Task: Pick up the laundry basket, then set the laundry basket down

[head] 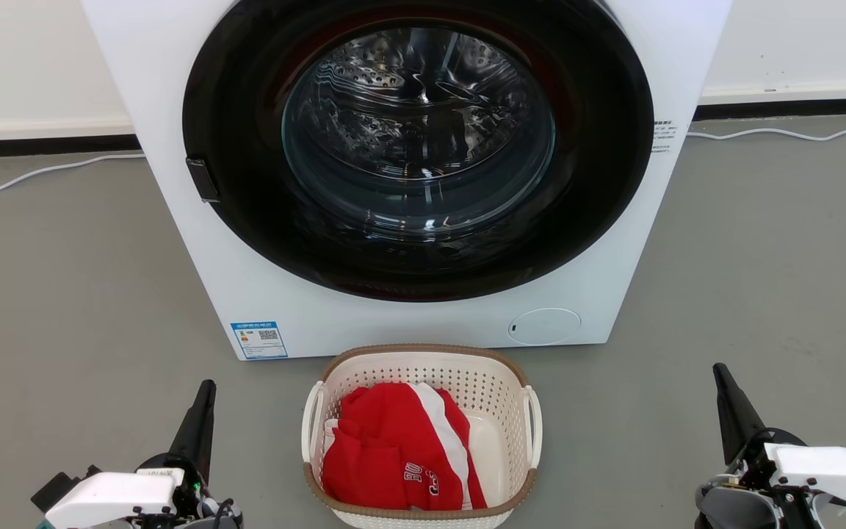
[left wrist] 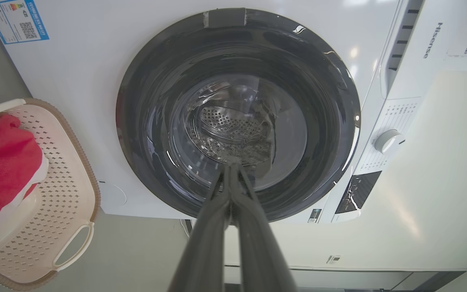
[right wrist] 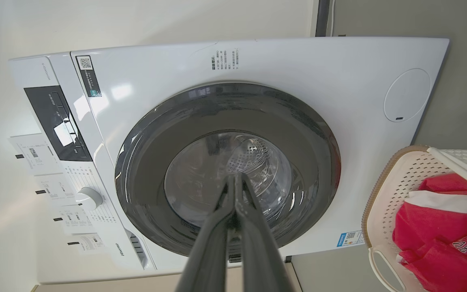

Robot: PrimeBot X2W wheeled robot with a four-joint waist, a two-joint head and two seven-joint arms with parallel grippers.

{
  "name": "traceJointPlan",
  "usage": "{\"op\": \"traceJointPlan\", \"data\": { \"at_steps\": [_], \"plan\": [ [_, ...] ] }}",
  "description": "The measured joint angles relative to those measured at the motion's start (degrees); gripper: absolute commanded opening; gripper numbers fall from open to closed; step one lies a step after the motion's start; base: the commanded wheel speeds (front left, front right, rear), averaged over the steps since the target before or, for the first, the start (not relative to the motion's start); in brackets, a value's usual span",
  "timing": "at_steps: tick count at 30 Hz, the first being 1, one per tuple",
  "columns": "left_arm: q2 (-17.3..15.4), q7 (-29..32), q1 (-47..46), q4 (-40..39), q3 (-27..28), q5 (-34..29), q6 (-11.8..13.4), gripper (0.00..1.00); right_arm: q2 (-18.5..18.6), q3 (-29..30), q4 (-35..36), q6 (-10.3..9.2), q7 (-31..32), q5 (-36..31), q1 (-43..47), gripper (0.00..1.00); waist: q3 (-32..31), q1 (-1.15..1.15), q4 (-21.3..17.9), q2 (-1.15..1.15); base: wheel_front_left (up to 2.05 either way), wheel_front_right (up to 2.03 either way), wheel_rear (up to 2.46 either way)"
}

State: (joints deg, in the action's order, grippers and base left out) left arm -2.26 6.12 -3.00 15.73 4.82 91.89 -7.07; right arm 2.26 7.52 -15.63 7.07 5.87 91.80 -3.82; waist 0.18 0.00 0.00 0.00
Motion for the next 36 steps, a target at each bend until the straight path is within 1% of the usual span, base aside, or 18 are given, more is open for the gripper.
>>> {"op": "traceJointPlan", "data": {
  "at_steps": [36],
  "plan": [
    [0.0, 0.0, 0.0, 0.0, 0.0, 0.0, 0.0, 0.0, 0.0, 0.0, 0.0, 0.0, 0.0, 0.0, 0.0, 0.0, 0.0, 0.0, 0.0, 0.0, 0.0, 0.0, 0.0]
  ]
}}
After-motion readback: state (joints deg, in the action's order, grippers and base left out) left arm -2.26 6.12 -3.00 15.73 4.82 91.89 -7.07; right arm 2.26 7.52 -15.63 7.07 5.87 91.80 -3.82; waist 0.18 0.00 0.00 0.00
